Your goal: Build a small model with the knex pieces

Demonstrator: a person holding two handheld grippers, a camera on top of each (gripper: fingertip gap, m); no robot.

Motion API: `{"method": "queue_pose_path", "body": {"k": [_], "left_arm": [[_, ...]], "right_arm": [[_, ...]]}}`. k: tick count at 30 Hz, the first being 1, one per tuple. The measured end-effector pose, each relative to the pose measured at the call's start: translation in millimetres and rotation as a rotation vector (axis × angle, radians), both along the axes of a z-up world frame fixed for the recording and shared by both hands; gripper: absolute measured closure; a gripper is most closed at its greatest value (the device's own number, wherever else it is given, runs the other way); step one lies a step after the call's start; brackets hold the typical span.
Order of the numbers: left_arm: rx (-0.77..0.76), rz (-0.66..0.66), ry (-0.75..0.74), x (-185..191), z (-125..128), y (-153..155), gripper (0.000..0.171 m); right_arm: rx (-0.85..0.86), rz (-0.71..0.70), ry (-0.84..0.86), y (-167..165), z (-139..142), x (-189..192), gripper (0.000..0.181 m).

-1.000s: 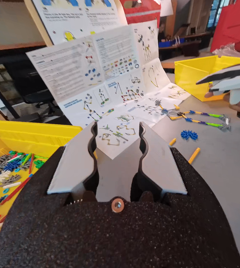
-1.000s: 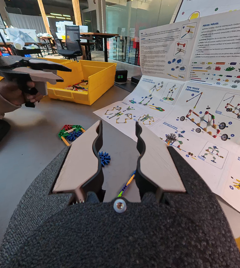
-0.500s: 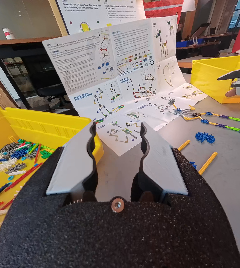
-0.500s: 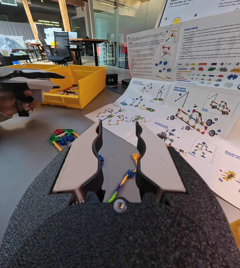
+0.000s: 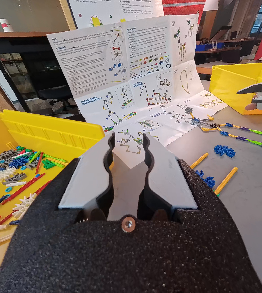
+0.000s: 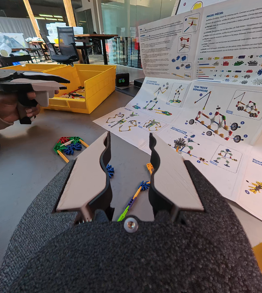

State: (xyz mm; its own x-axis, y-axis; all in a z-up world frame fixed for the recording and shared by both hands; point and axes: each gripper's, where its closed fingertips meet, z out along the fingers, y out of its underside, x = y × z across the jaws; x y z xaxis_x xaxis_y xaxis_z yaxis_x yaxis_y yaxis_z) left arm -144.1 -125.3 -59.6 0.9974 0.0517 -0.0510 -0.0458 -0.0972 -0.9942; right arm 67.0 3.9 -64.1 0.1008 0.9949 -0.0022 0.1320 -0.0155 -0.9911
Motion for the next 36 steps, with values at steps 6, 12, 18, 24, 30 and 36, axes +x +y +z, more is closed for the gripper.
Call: {"method": "queue_pose_path", "body": {"k": [6, 12, 18, 24, 30, 36], "left_arm": [[-0.018, 0.024, 0.041, 0, 2, -1, 0.149], [-0.055, 0.056, 0.006, -8, -6, -3, 0.17], [-0.031, 0.06, 0.047, -8, 0, -3, 0.171], [-0.012, 0.224, 0.219, -46, 62, -27, 0.151], [-0.443, 0.015, 0.149, -95, 81, -14, 0.143], [-1.066, -0.183, 0.394, -152, -33, 13, 0.145]], "right_arm": [[-0.04, -0.033, -0.022, 7, -4, 0, 0.126], [-0.039, -0.077, -0.01, 17, -1, 5, 0.137], [-0.034, -0.106, -0.007, 22, 0, 7, 0.139], [-0.037, -0.119, -0.011, 25, 1, 10, 0.139], [-0.097, -0.083, -0.028, 22, -6, 7, 0.14], [-0.073, -0.078, -0.039, 20, -7, 8, 0.142]]}}
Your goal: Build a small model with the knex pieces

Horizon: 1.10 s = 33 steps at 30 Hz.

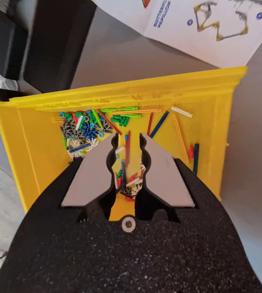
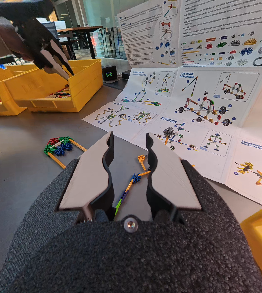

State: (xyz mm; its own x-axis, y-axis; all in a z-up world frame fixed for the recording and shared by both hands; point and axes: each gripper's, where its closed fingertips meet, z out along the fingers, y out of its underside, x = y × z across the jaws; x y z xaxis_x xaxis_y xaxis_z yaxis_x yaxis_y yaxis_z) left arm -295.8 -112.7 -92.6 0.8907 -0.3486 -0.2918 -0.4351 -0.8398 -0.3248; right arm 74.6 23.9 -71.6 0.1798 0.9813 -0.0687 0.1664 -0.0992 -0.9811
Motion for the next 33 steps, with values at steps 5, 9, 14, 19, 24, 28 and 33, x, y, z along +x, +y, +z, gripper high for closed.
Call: {"method": "queue_pose_path", "body": {"k": [5, 9, 14, 19, 24, 28, 33], "left_arm": [[-0.165, -0.05, -0.038, -16, -50, 10, 0.147], [-0.176, -0.058, -0.087, -19, -62, 14, 0.152], [-0.213, -0.07, -0.094, -22, -72, 13, 0.159], [-0.231, -0.086, -0.107, -24, -72, 14, 0.156], [-0.216, -0.115, -0.071, -28, -68, 22, 0.155], [-0.218, -0.131, -0.054, -30, -70, 26, 0.153], [-0.2, -0.1, -0.083, -29, -70, 30, 0.156]], "right_arm": [[0.0, -0.012, 0.003, 4, 0, 3, 0.143], [-0.026, -0.009, 0.005, 7, -1, 3, 0.143], [-0.051, -0.004, 0.004, 9, -2, 2, 0.143], [-0.061, 0.001, -0.005, 9, -4, 1, 0.143], [-0.08, 0.002, -0.008, 11, -6, 0, 0.143], [-0.096, 0.006, -0.012, 11, -7, 0, 0.143], [-0.107, 0.014, -0.02, 11, -9, -1, 0.143]]}}
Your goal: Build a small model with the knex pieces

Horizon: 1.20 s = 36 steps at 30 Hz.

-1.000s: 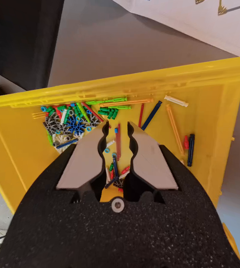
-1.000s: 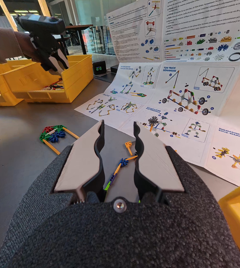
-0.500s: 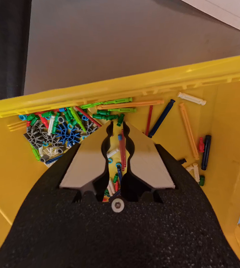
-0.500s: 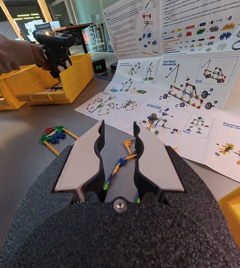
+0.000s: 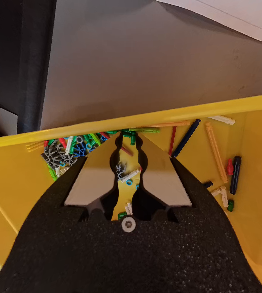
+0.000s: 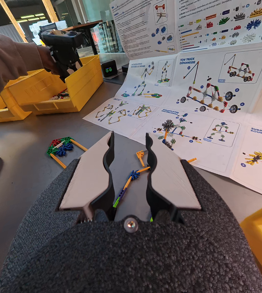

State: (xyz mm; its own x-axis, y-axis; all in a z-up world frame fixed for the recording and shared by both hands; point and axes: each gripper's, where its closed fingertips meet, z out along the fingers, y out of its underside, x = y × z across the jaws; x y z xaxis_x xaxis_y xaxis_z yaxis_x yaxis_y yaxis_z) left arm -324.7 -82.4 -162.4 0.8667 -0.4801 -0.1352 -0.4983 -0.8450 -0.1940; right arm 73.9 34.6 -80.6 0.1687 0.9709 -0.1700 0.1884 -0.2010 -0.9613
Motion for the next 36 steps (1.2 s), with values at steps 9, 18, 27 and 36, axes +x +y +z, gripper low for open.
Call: {"method": "queue_pose_path", "body": {"k": [9, 18, 27, 36], "left_arm": [[0.038, 0.013, -0.006, -3, 4, -9, 0.158], [0.002, 0.043, -0.047, -1, -3, -14, 0.161], [-0.02, 0.049, -0.069, 4, 0, -19, 0.166], [0.358, -0.116, -0.2, 156, 104, 3, 0.166]], "right_arm": [[-0.002, 0.005, 0.0, -1, 0, 0, 0.143], [-0.017, 0.005, -0.01, 0, -3, -1, 0.143], [-0.02, 0.008, -0.008, 0, -2, -1, 0.143], [-0.013, 0.0, 0.002, 2, 0, 0, 0.141]]}}
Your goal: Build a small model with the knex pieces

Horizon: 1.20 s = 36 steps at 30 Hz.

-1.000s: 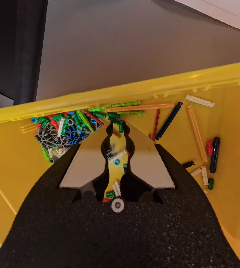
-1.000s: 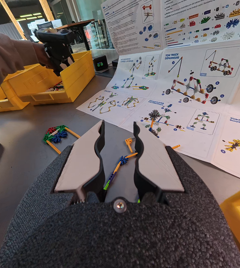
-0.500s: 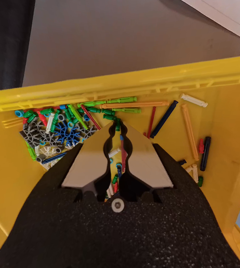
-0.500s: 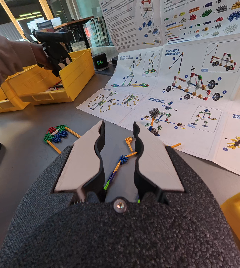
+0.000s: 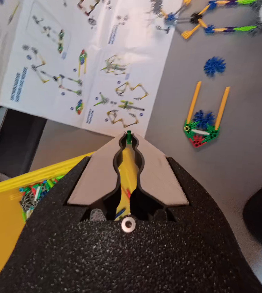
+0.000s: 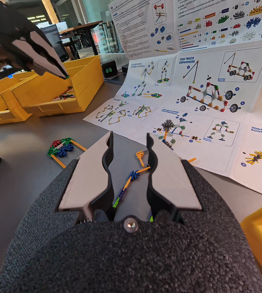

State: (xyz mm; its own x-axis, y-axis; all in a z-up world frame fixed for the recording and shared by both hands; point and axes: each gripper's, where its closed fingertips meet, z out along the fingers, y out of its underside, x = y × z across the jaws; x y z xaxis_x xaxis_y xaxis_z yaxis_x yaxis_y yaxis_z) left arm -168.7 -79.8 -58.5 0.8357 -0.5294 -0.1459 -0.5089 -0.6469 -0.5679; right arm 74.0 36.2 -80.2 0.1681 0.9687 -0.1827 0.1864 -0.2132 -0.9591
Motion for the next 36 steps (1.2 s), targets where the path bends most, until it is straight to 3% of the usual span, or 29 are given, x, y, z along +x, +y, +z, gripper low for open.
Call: {"method": "queue_pose_path", "body": {"k": [2, 5, 10, 15, 26, 29, 32, 36], "left_arm": [[0.022, -0.062, 0.019, 46, -5, 1, 0.166], [0.026, -0.131, -0.115, 111, -21, 10, 0.166], [-0.041, -0.124, -0.228, 163, -69, 41, 0.166], [-0.095, -0.116, -0.272, 183, -87, 58, 0.166], [-0.12, -0.144, -0.174, 185, -108, 52, 0.162], [-0.066, -0.141, -0.177, 180, -96, 54, 0.157], [0.093, -0.076, -0.181, 151, -45, 60, 0.157], [0.317, 0.24, -0.066, 26, 40, 61, 0.157]], "right_arm": [[0.03, -0.014, -0.006, 2, 1, 1, 0.139], [0.12, -0.021, -0.043, 1, 0, 4, 0.134], [0.247, -0.042, -0.089, 1, 2, 7, 0.129], [0.287, -0.033, -0.103, -3, 2, 8, 0.128], [0.276, -0.018, -0.104, -5, 0, 8, 0.128], [0.279, -0.019, -0.108, -5, -1, 7, 0.128], [0.278, -0.022, -0.101, -4, 0, 8, 0.128], [0.27, -0.017, -0.092, -5, 2, 8, 0.128]]}}
